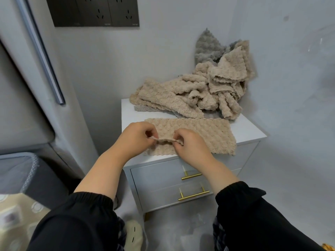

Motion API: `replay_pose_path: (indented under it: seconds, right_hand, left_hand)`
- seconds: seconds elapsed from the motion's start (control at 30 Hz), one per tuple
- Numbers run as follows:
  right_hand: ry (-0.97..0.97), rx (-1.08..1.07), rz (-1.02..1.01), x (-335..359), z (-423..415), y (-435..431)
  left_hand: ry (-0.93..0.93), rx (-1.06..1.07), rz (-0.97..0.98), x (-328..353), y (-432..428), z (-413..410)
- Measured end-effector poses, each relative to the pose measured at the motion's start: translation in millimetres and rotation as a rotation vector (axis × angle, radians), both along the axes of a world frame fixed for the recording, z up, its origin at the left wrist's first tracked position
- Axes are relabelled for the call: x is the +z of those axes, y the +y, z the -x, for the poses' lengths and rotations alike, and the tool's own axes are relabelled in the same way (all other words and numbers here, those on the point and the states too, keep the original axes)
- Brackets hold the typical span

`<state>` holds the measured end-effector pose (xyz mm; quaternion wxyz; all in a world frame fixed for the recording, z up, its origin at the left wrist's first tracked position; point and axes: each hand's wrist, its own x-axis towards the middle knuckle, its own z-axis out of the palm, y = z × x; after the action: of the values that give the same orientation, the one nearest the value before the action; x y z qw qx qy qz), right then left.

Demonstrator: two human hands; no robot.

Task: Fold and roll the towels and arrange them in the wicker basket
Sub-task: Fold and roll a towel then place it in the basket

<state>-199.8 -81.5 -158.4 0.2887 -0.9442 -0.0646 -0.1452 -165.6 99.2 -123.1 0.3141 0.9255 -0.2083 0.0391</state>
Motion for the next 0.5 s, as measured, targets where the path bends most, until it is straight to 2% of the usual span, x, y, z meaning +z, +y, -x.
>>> replay_pose_path:
  seconds: [0.17, 0.33, 0.43, 0.5]
  right_hand:
    - [0.051, 0.087, 0.03, 3, -1, -4]
    - [0.125, 0.159, 0.118, 4, 1, -10]
    - [0.154, 0.067, -0.053, 16, 10, -18]
    - [0.106, -0.091, -0.102, 22, 13, -33]
  left_hand:
    - [0.058, -0.079, -0.068, 2, 0, 2]
    - [0.203, -0.121, -0.298, -4, 0, 2]
    - [0.083, -0.019, -0.276, -4, -9, -1]
    - [-0.059, 0.034, -0.272, -6, -18, -2]
